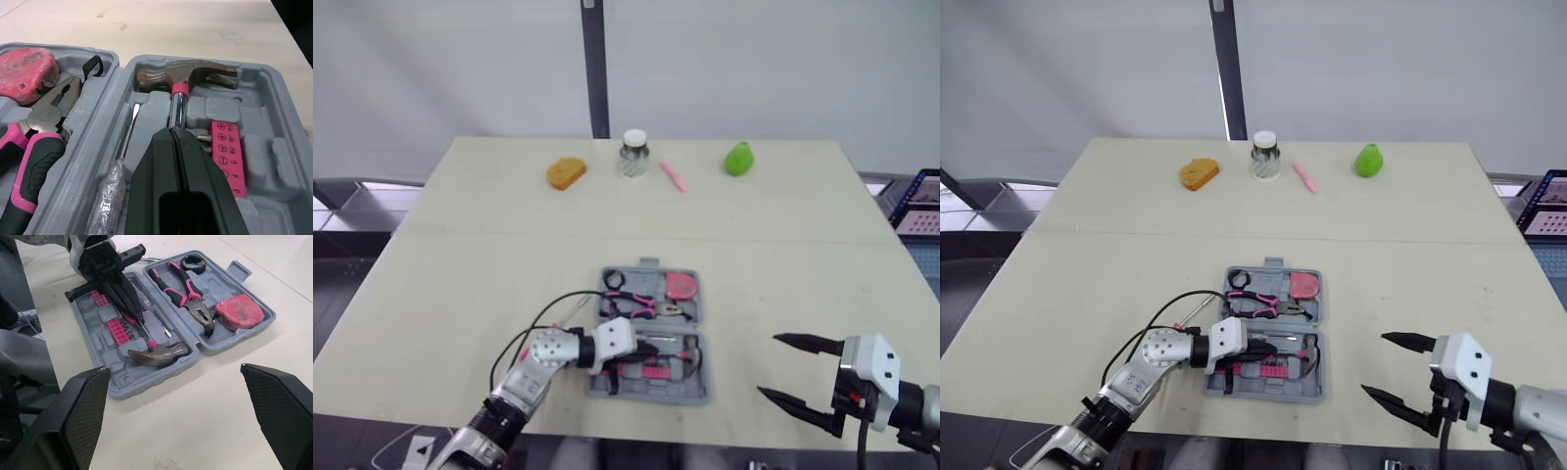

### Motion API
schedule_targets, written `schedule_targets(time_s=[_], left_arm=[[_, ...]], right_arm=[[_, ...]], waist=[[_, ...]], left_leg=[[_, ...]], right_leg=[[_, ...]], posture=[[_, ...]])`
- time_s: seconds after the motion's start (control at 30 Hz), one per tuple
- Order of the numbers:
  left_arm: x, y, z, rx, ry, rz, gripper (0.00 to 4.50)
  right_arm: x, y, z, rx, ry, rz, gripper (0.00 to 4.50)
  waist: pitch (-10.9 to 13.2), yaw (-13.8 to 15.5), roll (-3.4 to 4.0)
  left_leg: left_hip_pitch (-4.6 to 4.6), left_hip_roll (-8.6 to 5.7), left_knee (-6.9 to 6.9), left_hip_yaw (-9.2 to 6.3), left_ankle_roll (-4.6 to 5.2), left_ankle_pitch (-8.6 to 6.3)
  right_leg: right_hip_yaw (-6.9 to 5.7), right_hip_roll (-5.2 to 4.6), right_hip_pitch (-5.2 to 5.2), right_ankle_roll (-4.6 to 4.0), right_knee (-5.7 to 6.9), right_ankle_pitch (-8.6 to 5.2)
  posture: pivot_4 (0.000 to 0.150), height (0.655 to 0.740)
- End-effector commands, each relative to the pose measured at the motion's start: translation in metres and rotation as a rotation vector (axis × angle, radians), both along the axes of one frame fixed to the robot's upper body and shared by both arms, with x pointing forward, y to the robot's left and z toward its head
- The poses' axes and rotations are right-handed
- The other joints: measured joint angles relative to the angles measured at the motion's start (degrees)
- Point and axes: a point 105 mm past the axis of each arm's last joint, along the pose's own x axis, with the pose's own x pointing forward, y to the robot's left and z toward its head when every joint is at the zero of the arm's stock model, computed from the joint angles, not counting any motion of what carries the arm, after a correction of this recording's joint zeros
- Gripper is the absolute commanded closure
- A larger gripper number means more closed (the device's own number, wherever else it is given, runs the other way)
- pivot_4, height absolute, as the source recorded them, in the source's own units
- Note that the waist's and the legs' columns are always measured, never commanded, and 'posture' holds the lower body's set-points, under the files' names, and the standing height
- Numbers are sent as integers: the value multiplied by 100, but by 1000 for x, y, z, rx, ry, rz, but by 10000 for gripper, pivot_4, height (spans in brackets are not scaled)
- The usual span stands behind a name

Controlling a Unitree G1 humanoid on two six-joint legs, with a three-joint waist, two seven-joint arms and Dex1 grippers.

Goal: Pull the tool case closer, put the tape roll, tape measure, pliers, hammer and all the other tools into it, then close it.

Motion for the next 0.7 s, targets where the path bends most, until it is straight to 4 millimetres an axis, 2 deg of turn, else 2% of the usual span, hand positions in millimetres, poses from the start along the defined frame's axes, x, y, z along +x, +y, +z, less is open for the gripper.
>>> schedule_targets(time_s=[0.03,0.27,0.4,0.53,0.7], left_arm=[[-23,33,-71,232,222,78,44552],[-26,33,-76,242,234,73,44552],[-26,32,-72,208,245,79,44552],[-20,29,-54,104,258,108,44552],[-8,28,-8,-68,243,140,44552]], right_arm=[[0,0,5,-6,-13,21,0],[2,2,5,-4,-15,26,0],[2,3,5,0,-18,27,0],[3,4,5,5,-23,27,0],[4,7,5,17,-32,35,0]], waist=[[-3,1,3],[-6,6,1],[-6,5,1],[-5,-7,0],[33,-134,5]], left_leg=[[0,-1,-1,0,1,0],[0,-3,-4,-1,8,-4],[0,-3,-7,-1,9,-5],[-4,-3,-10,-3,11,-6],[-12,-2,-22,-4,10,-7]], right_leg=[[0,-2,1,0,-2,0],[-3,-11,3,-1,-13,0],[-4,-13,4,-6,-17,-3],[-4,-14,-3,-10,-20,-5],[-8,-14,-15,-9,-22,-5]], posture=[[1500,7159],[1500,7159],[1500,7159],[1500,7159],[1500,7159]])
